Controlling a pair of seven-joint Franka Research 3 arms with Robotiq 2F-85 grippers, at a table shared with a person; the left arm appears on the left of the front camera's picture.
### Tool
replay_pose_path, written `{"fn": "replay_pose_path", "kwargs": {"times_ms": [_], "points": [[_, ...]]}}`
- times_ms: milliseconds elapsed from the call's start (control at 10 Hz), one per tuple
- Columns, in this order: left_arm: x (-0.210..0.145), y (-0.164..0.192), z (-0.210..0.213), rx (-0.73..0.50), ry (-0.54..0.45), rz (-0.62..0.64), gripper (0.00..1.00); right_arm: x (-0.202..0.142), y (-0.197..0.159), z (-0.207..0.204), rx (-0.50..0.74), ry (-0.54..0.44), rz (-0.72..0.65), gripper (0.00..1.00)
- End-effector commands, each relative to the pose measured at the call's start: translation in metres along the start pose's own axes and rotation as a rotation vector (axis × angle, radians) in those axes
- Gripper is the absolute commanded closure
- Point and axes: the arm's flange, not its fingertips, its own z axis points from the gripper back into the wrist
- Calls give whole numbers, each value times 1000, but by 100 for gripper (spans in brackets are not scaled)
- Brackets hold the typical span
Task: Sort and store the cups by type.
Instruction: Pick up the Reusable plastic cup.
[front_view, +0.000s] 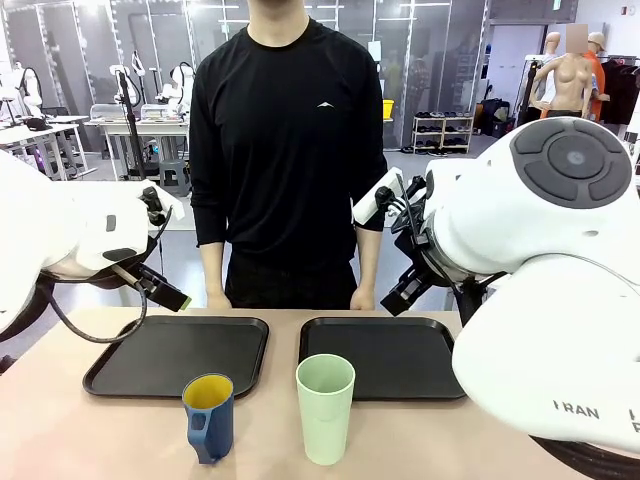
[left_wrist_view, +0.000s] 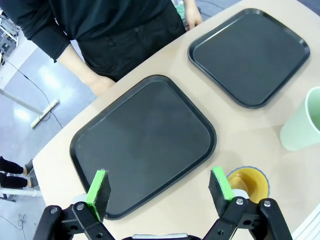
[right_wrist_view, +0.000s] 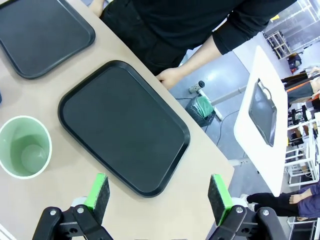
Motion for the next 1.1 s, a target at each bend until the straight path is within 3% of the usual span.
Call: {"fn": "replay_pose_path", "kwargs": {"times_ms": [0,600,1000], "points": [[-24,-2,2,10,6,-11,0,-11,-1,-11,-30,10,-29,0],[-76,115,-57,15,107,232,0,-75,-105,-100,61,129,-390,0],[-110,133,-90,-6,153,419,0,-107,-119,-157,153,201,-505,0]]}}
